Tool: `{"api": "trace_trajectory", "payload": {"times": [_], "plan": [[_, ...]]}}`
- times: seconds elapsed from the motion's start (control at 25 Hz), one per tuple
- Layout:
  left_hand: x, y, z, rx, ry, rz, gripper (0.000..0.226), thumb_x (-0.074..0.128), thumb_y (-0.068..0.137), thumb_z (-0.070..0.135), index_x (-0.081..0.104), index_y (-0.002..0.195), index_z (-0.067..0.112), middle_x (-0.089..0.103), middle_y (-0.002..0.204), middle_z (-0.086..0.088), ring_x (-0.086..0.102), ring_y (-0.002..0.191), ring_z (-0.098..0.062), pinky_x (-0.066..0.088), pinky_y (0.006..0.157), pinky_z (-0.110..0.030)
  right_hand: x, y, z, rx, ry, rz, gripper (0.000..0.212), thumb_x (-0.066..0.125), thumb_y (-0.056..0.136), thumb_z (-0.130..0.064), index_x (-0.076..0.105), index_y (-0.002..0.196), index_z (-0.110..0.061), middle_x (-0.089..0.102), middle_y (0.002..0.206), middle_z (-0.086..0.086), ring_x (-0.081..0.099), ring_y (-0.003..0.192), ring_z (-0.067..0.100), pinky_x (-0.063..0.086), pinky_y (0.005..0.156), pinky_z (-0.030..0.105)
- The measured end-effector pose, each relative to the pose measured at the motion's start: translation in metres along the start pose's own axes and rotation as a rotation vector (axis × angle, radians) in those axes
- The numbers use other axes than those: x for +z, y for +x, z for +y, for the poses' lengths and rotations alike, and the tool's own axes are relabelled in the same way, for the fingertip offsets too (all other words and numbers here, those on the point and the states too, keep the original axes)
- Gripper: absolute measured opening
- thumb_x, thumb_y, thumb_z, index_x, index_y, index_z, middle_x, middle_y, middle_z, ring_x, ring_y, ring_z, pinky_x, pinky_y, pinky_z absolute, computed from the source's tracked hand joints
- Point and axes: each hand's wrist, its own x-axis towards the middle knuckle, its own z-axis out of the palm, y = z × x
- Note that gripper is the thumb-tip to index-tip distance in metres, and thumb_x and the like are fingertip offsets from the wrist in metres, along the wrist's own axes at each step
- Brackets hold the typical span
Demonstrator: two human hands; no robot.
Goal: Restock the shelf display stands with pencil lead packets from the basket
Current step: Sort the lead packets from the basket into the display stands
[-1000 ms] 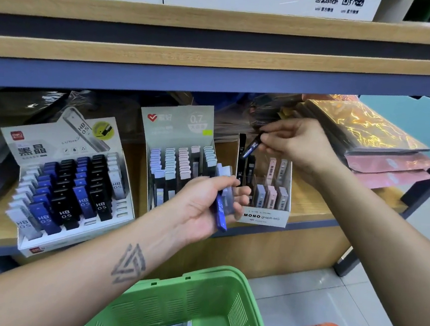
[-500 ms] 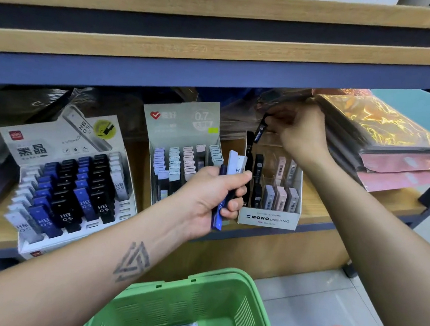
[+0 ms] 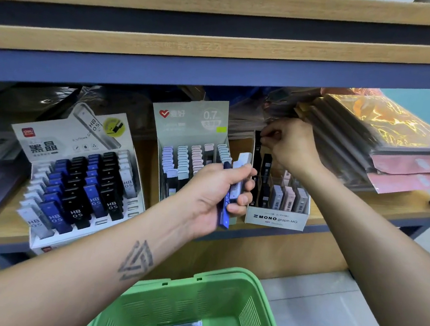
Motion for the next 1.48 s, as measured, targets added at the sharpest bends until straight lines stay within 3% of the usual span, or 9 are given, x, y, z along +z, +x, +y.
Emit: {"api": "trace_trajectory", "payload": {"times": [0.12,0.2,0.32,0.44,0.64,0.84,1.2,1.36,1.48], "plan": [[-0.004,0.000,-0.001,0.035,0.098,0.011,0.014,0.063,0.097,0.015,0.053,0.096,0.004,0.051,0.067,-0.007,0.043,0.047,-0.012,0.028,0.035,-0.018,-0.006,-0.004,-0.006,-0.042,-0.006,0.008,0.020,0.065,0.095,-0.009,0.076,0.110,-0.014,0.075,0.110,0.003,0.067,0.096,0.011,0.050,0.085,0.023],[-0.004,0.000,-0.004,0.077,0.233,0.058,0.019,0.067,0.095,0.015,0.053,0.086,0.007,0.050,0.066,-0.007,0.041,0.045,-0.012,0.026,0.035,-0.018,-0.018,-0.008,-0.017,0.002,0.180,-0.025,0.016,0.065,0.093,-0.010,0.077,0.104,-0.015,0.076,0.101,0.003,0.068,0.090,0.011,0.055,0.084,0.028],[-0.001,0.000,-0.006,0.134,0.382,0.141,0.021,0.072,0.092,0.015,0.054,0.086,0.007,0.050,0.060,-0.005,0.039,0.041,-0.011,0.024,0.037,-0.018,-0.041,-0.025,-0.039,0.144,0.536,-0.340,0.019,0.075,0.090,-0.025,0.072,0.095,-0.006,0.074,0.076,0.009,0.066,0.065,0.016,0.054,0.061,0.027],[0.002,0.000,-0.007,0.168,0.484,0.199,0.022,0.076,0.088,0.017,0.057,0.088,0.006,0.049,0.056,-0.004,0.038,0.040,-0.012,0.025,0.038,-0.020,-0.046,-0.041,-0.053,0.115,0.452,-0.516,0.040,0.081,0.082,-0.040,0.066,0.091,-0.004,0.071,0.066,0.011,0.060,0.054,0.015,0.045,0.047,0.022],[0.007,-0.003,-0.006,0.154,0.389,0.177,0.023,0.076,0.089,0.024,0.058,0.088,0.009,0.053,0.061,-0.005,0.037,0.041,-0.011,0.022,0.038,-0.017,-0.056,-0.046,-0.041,0.219,0.605,-0.489,0.021,0.082,0.081,-0.012,0.069,0.092,0.000,0.072,0.068,0.010,0.065,0.057,0.013,0.050,0.053,0.022],[0.003,-0.006,0.002,0.126,0.268,0.104,0.020,0.068,0.094,0.018,0.061,0.099,0.000,0.065,0.077,-0.013,0.036,0.039,-0.009,0.023,0.033,-0.018,-0.068,-0.049,-0.023,0.259,0.779,-0.469,0.010,0.079,0.082,-0.011,0.078,0.090,-0.006,0.074,0.080,0.011,0.064,0.066,0.015,0.054,0.065,0.026],[0.017,0.000,0.001,0.196,0.267,0.124,0.007,0.067,0.088,-0.003,0.064,0.094,-0.005,0.049,0.045,-0.001,0.032,0.033,-0.006,0.021,0.034,-0.017,-0.072,-0.057,-0.023,0.167,0.778,-0.467,0.019,0.077,0.087,-0.022,0.074,0.094,-0.005,0.072,0.085,0.013,0.066,0.073,0.018,0.054,0.067,0.026],[0.021,0.010,0.004,0.244,0.133,0.152,0.007,0.068,0.089,0.001,0.063,0.088,-0.004,0.054,0.066,-0.014,0.032,0.036,-0.007,0.022,0.034,-0.017,-0.087,-0.059,-0.009,0.179,0.819,-0.539,0.026,0.077,0.082,-0.004,0.070,0.106,0.001,0.073,0.093,0.019,0.072,0.086,0.027,0.056,0.074,0.032],[0.026,0.013,0.003,0.235,0.100,0.146,0.011,0.068,0.091,0.004,0.063,0.094,-0.005,0.064,0.080,-0.018,0.035,0.039,-0.007,0.023,0.035,-0.017,-0.095,-0.057,0.001,0.178,0.778,-0.417,0.018,0.075,0.083,0.003,0.075,0.100,0.000,0.074,0.096,0.023,0.071,0.088,0.028,0.059,0.084,0.040]]}}
